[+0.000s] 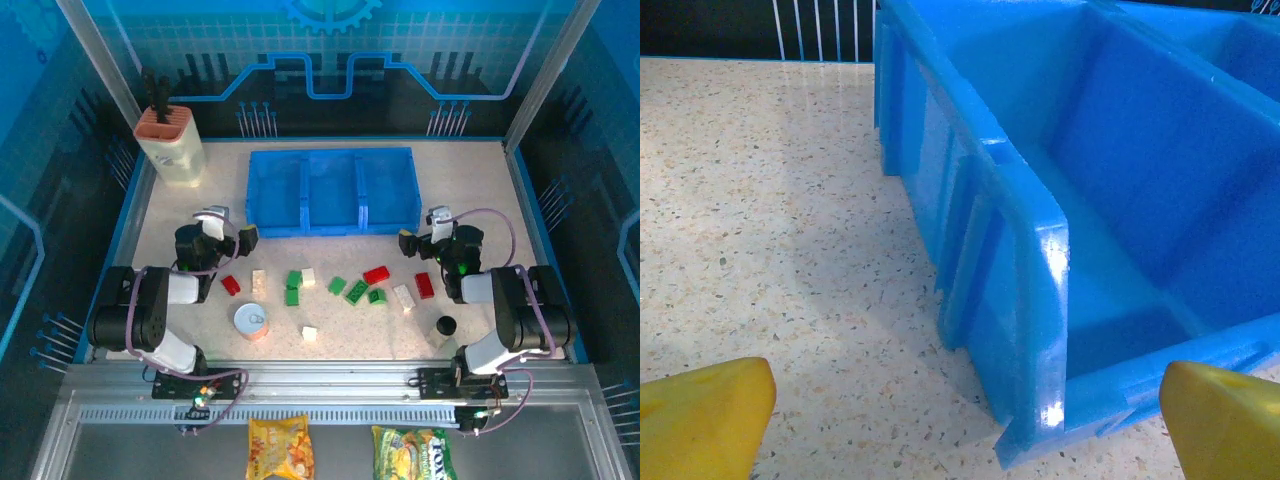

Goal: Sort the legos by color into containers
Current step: Pick up the lego from the middle-right of the table.

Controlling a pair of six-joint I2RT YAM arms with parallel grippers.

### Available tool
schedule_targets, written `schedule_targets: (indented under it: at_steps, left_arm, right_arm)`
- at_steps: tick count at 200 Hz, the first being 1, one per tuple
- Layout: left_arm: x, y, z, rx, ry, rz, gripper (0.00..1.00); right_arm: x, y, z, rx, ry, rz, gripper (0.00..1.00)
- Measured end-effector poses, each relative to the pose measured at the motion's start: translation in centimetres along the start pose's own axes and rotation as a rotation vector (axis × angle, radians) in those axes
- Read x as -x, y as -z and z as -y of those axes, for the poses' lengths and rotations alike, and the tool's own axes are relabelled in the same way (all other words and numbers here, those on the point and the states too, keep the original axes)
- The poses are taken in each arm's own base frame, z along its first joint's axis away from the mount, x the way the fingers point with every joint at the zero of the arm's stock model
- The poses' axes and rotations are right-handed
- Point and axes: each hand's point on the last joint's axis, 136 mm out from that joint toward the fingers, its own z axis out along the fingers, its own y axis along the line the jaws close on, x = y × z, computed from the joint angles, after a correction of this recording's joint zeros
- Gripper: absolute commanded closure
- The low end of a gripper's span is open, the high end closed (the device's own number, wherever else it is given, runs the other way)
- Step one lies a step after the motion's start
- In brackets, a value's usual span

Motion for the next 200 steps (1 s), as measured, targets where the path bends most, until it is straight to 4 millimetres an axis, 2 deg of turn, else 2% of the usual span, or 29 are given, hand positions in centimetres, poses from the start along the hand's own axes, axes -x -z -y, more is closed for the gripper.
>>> schedule_targets:
  at_steps: [200]
  left_arm:
    - [0.04, 0.01, -0.62, 0.036, 0.003, 0.002, 0.01]
  right_arm:
    - [0.02, 0.01, -0.29, 0.018, 0.000, 0.001, 0.00]
